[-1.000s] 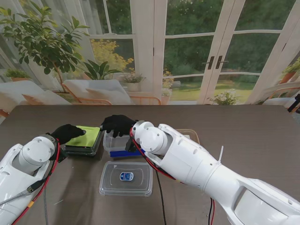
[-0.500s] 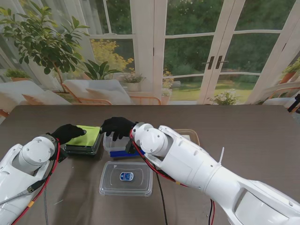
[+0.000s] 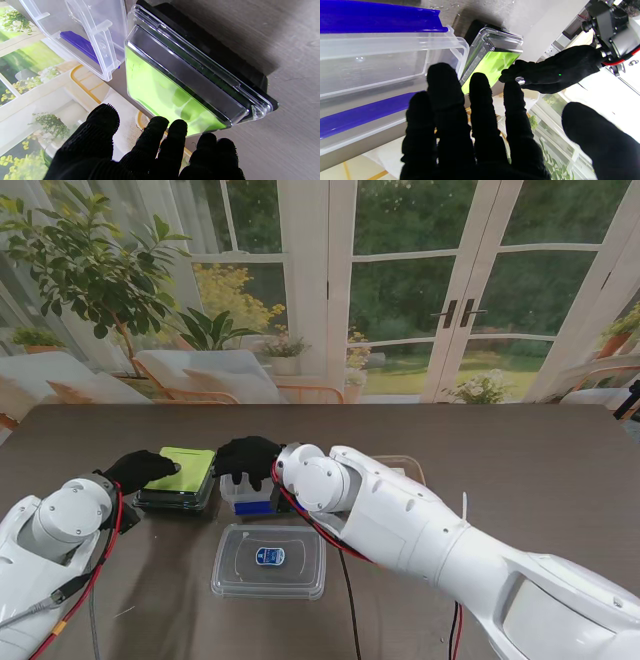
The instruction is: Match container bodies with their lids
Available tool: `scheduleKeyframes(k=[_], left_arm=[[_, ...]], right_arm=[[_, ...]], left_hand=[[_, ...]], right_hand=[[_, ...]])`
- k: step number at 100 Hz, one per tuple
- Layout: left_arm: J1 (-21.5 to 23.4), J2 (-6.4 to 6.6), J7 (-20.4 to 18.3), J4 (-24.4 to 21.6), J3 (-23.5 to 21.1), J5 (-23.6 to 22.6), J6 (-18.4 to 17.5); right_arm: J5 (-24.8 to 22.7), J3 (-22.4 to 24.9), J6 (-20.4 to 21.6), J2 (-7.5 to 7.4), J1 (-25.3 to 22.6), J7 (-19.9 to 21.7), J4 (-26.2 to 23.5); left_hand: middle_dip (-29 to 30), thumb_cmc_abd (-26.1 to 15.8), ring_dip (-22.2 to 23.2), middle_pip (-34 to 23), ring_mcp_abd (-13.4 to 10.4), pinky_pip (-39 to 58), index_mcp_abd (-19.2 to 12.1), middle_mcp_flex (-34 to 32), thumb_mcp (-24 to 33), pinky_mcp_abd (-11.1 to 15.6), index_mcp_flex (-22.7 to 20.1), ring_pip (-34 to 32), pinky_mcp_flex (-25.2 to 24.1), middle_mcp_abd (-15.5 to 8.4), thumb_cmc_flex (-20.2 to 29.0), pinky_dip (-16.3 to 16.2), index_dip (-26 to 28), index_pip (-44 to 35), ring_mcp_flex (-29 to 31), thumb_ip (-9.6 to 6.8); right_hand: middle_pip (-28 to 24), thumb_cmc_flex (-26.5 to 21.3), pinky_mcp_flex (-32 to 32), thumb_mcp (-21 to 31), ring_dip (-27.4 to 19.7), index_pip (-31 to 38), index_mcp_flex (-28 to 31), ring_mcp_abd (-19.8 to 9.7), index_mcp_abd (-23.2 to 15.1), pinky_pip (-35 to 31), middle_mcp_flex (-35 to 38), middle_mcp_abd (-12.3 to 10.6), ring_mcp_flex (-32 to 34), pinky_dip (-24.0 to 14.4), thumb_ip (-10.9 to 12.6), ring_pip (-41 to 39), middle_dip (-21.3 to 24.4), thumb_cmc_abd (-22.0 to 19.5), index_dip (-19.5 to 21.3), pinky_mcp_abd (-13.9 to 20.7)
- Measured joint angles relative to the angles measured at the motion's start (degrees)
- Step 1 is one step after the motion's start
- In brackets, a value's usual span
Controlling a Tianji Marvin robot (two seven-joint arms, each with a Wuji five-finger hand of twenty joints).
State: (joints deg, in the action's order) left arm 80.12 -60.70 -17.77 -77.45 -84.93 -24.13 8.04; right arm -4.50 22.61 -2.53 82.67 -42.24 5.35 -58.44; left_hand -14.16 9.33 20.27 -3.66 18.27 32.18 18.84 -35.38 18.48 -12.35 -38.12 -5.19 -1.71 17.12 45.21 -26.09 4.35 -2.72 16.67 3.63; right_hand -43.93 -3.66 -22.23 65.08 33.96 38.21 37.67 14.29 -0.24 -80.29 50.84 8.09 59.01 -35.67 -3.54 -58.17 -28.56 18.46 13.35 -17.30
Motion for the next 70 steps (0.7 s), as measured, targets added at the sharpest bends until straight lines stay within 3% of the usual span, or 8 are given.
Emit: scheduleKeyframes(k=[44, 66, 70], left_arm=[[2.5, 0.57, -2.2, -3.9, -2.2, -2.0, -0.3], [2.7, 0.82, -2.7, -4.1, -2.7, -3.8, -1.1], [2.8, 0.83, -2.5, -4.1, -2.9, -3.8, -1.4]], right_arm=[[-3.9, -2.7, -0.2, 0.12, 1.7, 1.5, 0.3], [-3.8, -3.1, 1.0, 1.26, 2.2, 1.3, 2.2], [-3.8, -3.2, 1.4, 1.44, 2.3, 1.2, 2.5]], left_hand=[[0.0, 0.0, 0.0, -0.4, 0.0, -0.1, -0.4, 0.0, -0.2, 0.0, 0.0, 0.0, 0.0, 0.0, 0.0, 0.0, 0.0, 0.0, 0.0, 0.0], [-0.1, 0.0, 0.2, -0.4, 0.4, -0.5, -0.4, 0.0, -0.2, 0.0, 0.1, 0.0, 0.1, 0.0, 0.0, -0.1, 0.0, 0.0, 0.2, 0.0], [-0.5, 0.0, 1.2, -0.5, 0.6, 0.4, -0.4, -0.1, -0.2, 0.0, 0.1, -0.4, 0.7, 0.0, 0.0, -1.4, 0.0, 0.0, 1.6, 0.0]], right_hand=[[-3.1, 0.0, 0.0, 1.3, 2.0, -1.1, -0.7, -1.3, -3.0, -3.1, 2.6, 0.0, 3.0, -1.5, 0.0, -5.3, -3.5, 0.0, 0.0, 0.0], [-3.3, -0.2, 0.0, 1.3, 2.6, -1.1, -0.6, -1.3, -3.6, -3.8, 2.6, 0.0, 3.6, -2.8, 0.0, -6.8, -4.3, 0.0, 0.0, 0.0], [-4.1, -0.7, 0.0, 2.6, 3.2, -1.1, -0.6, -1.6, -3.6, -4.3, 2.6, -0.1, 3.6, -2.9, 0.0, -8.2, -5.0, 0.0, 0.0, 0.0]])
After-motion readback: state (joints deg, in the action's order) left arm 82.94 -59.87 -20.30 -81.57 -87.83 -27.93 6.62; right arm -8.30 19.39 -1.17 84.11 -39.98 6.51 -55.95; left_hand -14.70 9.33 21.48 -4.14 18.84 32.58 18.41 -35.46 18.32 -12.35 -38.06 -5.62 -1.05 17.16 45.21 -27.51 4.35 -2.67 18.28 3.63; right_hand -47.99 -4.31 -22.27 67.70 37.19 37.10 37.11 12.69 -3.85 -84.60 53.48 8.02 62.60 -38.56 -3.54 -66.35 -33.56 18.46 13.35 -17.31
